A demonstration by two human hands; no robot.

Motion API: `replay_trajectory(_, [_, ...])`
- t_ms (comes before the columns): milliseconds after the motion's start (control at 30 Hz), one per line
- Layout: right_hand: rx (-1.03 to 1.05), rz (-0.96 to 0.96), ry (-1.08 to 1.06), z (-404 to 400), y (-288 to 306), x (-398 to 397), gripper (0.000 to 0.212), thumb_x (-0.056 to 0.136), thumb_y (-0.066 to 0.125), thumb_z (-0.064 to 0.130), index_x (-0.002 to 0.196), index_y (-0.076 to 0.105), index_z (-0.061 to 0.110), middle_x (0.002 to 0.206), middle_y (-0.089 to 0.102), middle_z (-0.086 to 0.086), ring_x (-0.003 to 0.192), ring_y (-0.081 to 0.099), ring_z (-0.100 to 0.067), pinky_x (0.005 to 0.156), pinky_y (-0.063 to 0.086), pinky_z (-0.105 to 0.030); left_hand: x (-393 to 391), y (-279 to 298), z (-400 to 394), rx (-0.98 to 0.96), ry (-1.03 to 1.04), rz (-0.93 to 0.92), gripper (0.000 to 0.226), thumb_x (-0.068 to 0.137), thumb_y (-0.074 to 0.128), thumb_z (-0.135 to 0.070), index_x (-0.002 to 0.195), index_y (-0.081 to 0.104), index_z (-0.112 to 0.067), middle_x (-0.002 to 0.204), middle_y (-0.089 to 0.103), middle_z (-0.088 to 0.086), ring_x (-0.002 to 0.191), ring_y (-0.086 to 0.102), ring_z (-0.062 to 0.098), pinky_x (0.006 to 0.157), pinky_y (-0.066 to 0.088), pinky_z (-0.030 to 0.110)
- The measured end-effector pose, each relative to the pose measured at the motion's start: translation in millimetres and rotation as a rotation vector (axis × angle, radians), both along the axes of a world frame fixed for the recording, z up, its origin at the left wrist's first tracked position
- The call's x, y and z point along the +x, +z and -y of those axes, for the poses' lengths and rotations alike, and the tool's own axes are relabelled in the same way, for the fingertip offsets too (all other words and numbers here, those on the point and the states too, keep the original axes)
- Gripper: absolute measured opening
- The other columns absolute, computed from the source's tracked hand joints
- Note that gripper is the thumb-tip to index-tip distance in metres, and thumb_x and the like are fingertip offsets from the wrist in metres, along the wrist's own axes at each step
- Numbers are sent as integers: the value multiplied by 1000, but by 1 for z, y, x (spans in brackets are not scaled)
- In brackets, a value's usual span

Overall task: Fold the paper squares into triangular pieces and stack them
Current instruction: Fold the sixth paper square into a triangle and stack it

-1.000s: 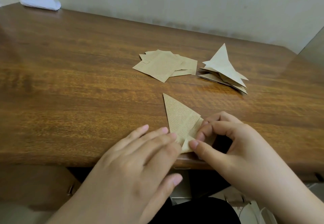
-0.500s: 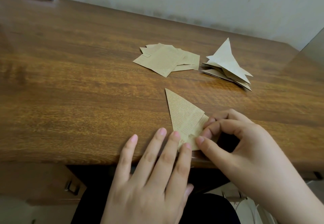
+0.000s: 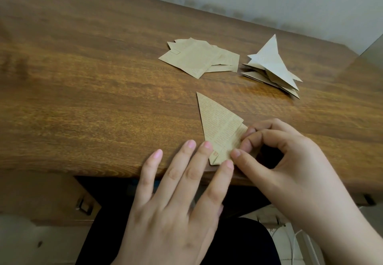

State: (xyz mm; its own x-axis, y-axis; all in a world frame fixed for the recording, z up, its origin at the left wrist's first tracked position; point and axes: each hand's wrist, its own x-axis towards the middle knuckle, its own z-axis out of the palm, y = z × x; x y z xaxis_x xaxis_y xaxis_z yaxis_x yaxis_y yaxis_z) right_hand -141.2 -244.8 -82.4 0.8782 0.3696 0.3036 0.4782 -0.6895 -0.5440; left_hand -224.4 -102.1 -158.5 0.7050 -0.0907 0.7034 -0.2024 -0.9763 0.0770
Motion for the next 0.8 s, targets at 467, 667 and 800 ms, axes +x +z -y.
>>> replay_trajectory(467, [-4, 0, -6, 1, -1, -1, 13, 70, 64, 40, 62, 61, 31, 89, 61, 19, 92, 56, -2, 75, 31, 0, 1, -3, 3, 18, 46, 27, 45, 84, 58, -30, 126, 51, -16, 137, 53, 5, 129, 44, 22, 105, 30, 49])
replay_trajectory(667, [-3, -5, -17, 1, -1, -2, 14, 70, 65, 40, 60, 60, 32, 90, 60, 19, 93, 55, 0, 75, 31, 1, 2, -1, 3, -24, 27, 1, 48, 83, 56, -32, 127, 51, -14, 137, 52, 3, 130, 43, 19, 106, 28, 47])
replay_trajectory(800, [0, -8, -17, 0, -1, -2, 13, 70, 65, 40, 60, 61, 31, 88, 61, 19, 93, 56, -3, 76, 31, 0, 3, -1, 2, -60, 4, 12, 47, 83, 55, -29, 127, 51, -13, 137, 52, 2, 130, 43, 18, 107, 27, 45])
